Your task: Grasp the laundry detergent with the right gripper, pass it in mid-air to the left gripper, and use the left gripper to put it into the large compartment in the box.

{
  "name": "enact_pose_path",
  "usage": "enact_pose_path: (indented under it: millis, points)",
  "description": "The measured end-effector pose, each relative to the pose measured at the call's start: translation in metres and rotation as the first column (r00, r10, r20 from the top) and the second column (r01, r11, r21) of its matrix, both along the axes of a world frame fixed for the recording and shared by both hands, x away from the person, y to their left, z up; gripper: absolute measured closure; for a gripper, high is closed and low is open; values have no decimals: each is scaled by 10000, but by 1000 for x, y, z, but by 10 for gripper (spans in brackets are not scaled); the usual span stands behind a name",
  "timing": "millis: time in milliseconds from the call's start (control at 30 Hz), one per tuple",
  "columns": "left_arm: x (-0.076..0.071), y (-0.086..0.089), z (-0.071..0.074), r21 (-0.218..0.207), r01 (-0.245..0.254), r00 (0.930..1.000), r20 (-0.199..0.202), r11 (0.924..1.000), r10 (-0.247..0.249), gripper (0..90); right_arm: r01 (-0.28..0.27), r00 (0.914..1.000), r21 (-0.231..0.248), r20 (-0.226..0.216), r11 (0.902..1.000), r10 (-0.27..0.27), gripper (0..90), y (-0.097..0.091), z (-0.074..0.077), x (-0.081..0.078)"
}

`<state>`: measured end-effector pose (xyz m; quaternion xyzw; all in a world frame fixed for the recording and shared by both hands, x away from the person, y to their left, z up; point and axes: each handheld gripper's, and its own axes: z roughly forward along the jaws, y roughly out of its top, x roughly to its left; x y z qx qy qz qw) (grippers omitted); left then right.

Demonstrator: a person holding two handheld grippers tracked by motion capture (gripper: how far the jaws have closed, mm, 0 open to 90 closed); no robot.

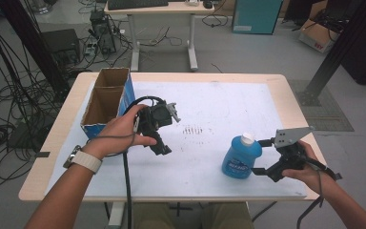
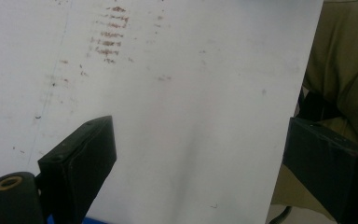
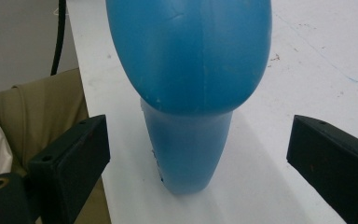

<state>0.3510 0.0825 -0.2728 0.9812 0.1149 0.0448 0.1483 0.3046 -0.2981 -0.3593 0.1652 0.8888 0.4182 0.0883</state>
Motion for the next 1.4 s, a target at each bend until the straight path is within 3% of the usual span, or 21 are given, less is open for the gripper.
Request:
enact_pose_path:
  millis: [1400]
  points:
    - [0,0,0,-18,-26,10000,26,10000,26,99,55,10000,3,-25,10000,-55,60,0,0,1]
